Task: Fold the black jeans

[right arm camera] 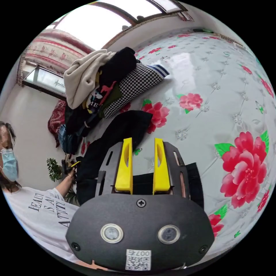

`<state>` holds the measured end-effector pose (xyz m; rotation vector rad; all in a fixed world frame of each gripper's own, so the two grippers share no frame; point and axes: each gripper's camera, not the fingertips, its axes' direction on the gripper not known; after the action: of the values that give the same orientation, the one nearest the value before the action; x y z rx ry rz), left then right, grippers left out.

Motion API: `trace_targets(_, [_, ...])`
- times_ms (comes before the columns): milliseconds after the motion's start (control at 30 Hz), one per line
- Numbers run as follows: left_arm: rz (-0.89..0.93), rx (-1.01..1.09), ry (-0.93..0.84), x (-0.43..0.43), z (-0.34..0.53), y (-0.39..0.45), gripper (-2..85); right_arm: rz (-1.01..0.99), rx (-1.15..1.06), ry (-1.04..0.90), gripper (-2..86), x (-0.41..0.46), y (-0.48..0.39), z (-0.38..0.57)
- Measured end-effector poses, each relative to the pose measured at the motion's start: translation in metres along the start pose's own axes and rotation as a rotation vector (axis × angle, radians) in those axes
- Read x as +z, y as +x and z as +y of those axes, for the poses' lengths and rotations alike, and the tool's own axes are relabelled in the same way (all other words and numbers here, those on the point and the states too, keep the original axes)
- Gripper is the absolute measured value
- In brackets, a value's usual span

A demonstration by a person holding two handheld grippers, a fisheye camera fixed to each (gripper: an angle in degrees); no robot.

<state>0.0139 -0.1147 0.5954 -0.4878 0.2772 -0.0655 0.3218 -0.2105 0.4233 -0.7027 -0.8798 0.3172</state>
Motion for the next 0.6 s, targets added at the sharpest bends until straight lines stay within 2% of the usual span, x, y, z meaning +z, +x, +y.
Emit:
trace_targets(67, [-0.184, -0.144, -0.102, 0.015, -0.005, -0.029, -1.0, -0.016, -0.036, -0.093, 5.7, 0.053, -0.023, 0.008])
trace_targets(133, [-0.271, -0.322, -0.177, 0.03, 0.005, -0.067, -0.9, 0.057, -0.065, -0.169, 4.7, 0.085, -0.038, 0.008])
trace_targets(167, [-0.19, -0.411, -0.211, 0.041, 0.015, -0.091, -1.0, 0.176, -0.05, -0.115, 2.9, 0.085, -0.044, 0.008])
trace_targets(233, [-0.081, -0.458, -0.15, 0.041, 0.027, -0.107, -1.0, 0.242, -0.092, -0.117, 1.3, 0.084, -0.051, 0.003])
trace_targets(300, [-0.075, -0.41, -0.151, 0.044, 0.027, -0.106, -1.0, 0.21, -0.126, -0.16, 0.9, 0.078, -0.05, -0.007])
trace_targets(400, [-0.119, -0.343, -0.146, 0.043, 0.028, -0.091, -0.9, 0.163, -0.121, -0.096, 1.3, 0.044, -0.046, -0.017])
trace_targets(600, [0.119, -0.126, 0.163, -0.014, 0.016, -0.035, -1.0, 0.034, -0.001, -0.146, 4.5, 0.042, -0.03, -0.007])
